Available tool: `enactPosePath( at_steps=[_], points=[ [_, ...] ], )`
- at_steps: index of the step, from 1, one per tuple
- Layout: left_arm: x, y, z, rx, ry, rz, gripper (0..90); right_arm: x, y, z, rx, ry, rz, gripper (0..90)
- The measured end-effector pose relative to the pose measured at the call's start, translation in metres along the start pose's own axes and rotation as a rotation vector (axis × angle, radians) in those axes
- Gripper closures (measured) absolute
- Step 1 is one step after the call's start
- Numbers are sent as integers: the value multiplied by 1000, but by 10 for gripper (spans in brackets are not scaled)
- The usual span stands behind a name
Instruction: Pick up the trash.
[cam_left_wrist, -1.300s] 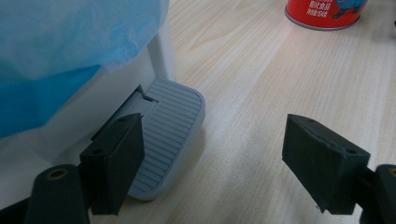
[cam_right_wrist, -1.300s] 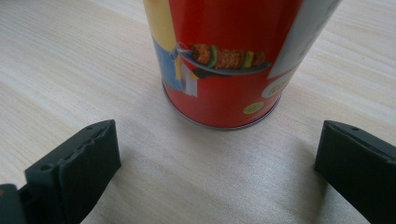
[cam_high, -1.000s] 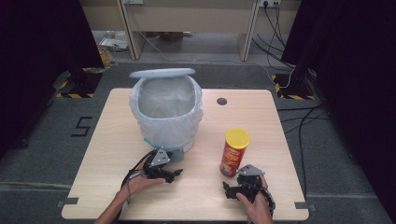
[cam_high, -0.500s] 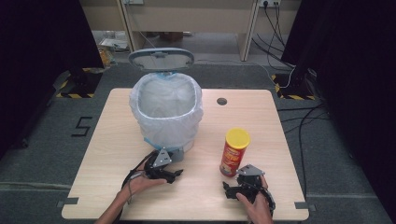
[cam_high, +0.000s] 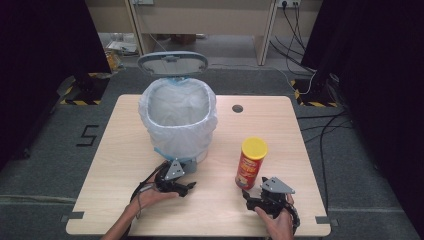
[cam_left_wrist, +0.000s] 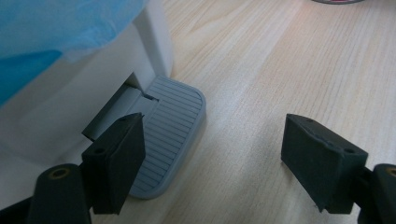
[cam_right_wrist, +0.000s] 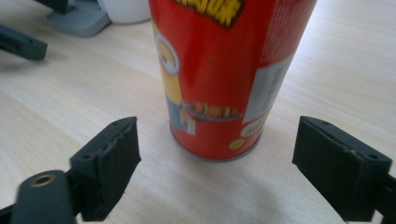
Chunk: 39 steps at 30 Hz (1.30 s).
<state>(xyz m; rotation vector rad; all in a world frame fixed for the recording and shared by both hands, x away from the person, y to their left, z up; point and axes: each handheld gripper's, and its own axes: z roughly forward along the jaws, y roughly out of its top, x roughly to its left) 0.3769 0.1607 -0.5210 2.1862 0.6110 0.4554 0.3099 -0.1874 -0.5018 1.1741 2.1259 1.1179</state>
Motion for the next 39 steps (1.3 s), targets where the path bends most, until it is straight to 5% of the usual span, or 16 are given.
enactPosePath(
  at_steps=[8, 13, 30, 39],
  points=[
    [-2, 1, 1, 12, 19, 16, 211, 1, 9, 5, -79, 24, -19, 148],
    [-2, 1, 1, 12, 19, 16, 211, -3, 9, 15, -107, 35, 23, 149],
    [-3, 0, 1, 1, 19, 11, 211, -8, 12, 36, -107, 52, 43, 225],
    [-2, 0, 1, 3, 15, 12, 212, -4, 14, 35, -129, 15, 10, 243]
  ],
)
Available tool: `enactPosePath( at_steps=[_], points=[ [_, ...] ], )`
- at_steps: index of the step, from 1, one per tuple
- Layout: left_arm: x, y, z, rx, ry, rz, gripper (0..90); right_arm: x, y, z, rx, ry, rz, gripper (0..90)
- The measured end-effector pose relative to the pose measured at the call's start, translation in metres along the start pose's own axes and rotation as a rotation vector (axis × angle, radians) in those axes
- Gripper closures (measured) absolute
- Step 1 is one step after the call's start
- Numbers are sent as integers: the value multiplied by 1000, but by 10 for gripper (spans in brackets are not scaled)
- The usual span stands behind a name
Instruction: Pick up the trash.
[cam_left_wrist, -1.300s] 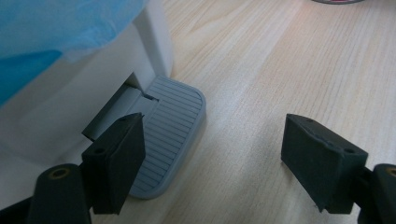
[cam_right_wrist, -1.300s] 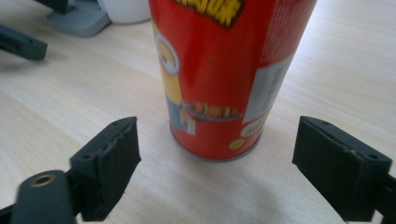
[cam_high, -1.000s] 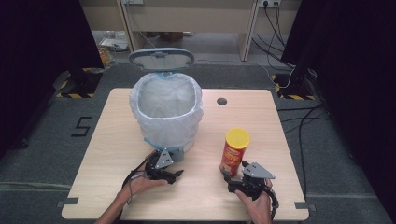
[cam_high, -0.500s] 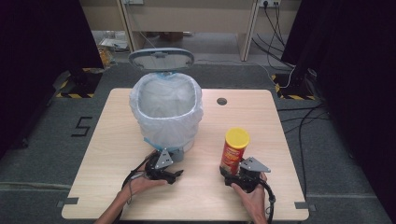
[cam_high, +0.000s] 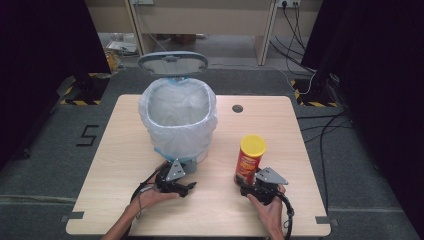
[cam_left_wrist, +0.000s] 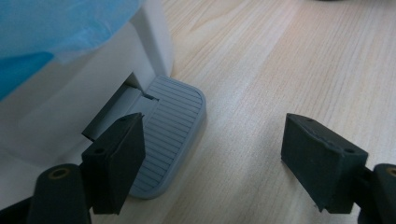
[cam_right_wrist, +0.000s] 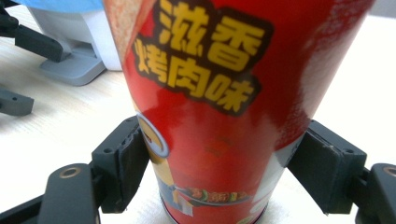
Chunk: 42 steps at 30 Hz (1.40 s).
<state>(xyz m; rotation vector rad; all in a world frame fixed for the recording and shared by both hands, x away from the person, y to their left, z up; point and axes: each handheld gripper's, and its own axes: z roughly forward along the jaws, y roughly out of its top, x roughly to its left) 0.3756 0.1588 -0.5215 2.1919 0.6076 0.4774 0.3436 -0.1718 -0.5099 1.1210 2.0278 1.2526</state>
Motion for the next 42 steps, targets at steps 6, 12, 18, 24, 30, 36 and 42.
enactPosePath(
  at_steps=[6, 12, 18, 24, 30, 36, 42],
  points=[
    [0, 0, 0, -3, 1, -1, 212, 5, 4, -3, -9, -28, -54, 244],
    [0, 0, 0, -3, -1, 0, 212, 8, 9, -7, -39, -34, -74, 244],
    [0, 0, 0, -3, 2, -1, 212, 5, 13, -9, -63, -41, -75, 244],
    [0, 0, 0, -3, 5, -1, 211, 1, 27, -17, -75, -41, -66, 244],
    [0, 0, 0, -3, 5, -1, 211, -2, 38, -20, -83, -57, -58, 245],
    [0, 0, 0, -2, 5, -1, 211, -4, 51, -18, -70, -72, -61, 245],
    [0, 0, 0, -3, 5, 0, 211, -2, 58, -18, -66, -70, -65, 244]
  ],
)
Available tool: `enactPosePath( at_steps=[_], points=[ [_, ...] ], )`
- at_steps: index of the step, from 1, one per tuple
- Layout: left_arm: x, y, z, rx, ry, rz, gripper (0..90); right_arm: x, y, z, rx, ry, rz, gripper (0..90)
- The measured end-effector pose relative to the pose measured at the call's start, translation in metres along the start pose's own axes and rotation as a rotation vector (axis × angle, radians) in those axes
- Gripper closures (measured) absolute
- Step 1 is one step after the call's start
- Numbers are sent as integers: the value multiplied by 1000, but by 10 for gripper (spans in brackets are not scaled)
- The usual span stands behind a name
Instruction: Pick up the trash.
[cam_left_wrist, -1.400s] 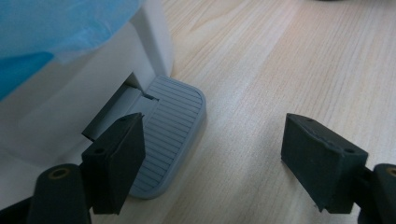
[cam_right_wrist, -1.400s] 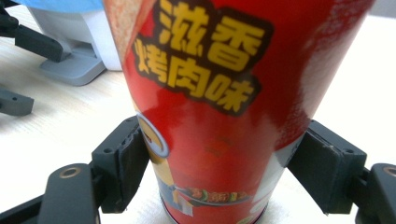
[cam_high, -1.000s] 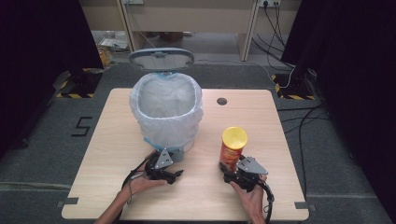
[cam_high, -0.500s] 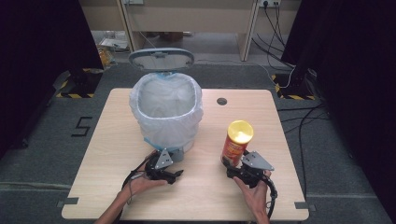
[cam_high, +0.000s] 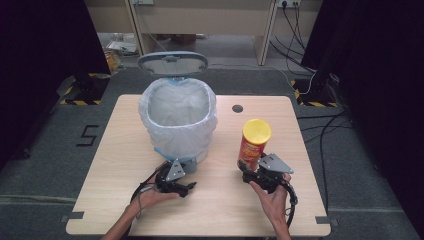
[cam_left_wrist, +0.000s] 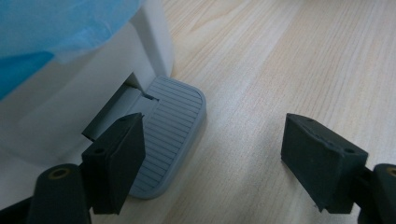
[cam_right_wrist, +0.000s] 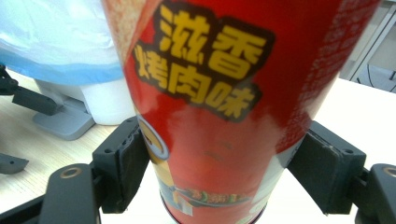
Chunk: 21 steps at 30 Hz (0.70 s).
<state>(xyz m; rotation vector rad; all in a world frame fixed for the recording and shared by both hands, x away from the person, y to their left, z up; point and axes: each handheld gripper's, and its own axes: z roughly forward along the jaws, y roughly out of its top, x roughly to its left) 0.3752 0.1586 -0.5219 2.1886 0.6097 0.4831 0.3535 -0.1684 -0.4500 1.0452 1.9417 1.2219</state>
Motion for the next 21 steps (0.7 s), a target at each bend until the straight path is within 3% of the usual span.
enactPosePath(
  at_steps=[12, 21],
  points=[
    [1, 0, 0, 0, -2, 4, 212, -1, 27, -1, -15, 15, 6, 245],
    [0, 0, 0, -3, -2, 1, 211, -2, 40, -3, -13, 18, -15, 245]
  ],
)
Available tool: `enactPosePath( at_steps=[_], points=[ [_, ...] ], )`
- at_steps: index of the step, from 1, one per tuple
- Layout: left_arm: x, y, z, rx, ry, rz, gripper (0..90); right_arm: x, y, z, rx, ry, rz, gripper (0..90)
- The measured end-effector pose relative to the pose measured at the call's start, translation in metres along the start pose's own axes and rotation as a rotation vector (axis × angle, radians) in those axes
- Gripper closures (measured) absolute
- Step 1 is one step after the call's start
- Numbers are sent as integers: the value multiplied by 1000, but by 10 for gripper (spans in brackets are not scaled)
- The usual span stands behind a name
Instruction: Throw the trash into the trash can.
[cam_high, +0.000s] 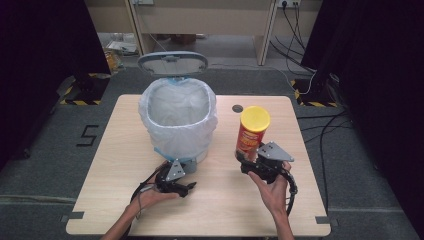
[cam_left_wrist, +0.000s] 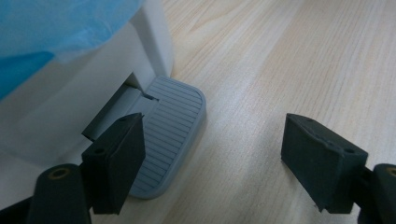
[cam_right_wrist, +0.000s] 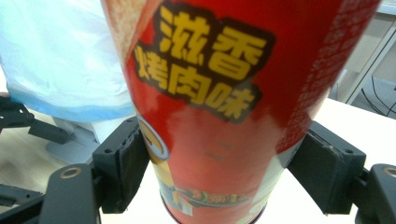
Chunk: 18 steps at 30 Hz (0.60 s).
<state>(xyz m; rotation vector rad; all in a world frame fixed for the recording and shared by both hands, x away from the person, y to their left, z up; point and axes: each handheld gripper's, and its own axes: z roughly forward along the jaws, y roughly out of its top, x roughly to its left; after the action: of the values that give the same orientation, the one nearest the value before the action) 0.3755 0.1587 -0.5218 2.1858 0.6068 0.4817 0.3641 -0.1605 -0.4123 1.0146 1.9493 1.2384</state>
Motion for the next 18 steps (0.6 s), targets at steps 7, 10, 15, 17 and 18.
enactPosePath(
  at_steps=[7, 10, 15, 17, 18],
  points=[
    [0, 0, 0, 0, 1, 2, 211, -3, 12, -4, -2, 5, -3, 245],
    [0, 0, 0, 0, 0, 2, 211, -4, 17, -4, 0, 9, -8, 245],
    [0, 0, 0, -1, 1, 1, 211, -3, 36, -4, -17, 15, -25, 245],
    [0, 0, 0, 0, 0, 1, 211, -2, 44, -5, -23, 20, -30, 245],
    [0, 0, 0, 0, 0, 1, 211, -1, 48, -6, -22, 24, -29, 245]
  ],
)
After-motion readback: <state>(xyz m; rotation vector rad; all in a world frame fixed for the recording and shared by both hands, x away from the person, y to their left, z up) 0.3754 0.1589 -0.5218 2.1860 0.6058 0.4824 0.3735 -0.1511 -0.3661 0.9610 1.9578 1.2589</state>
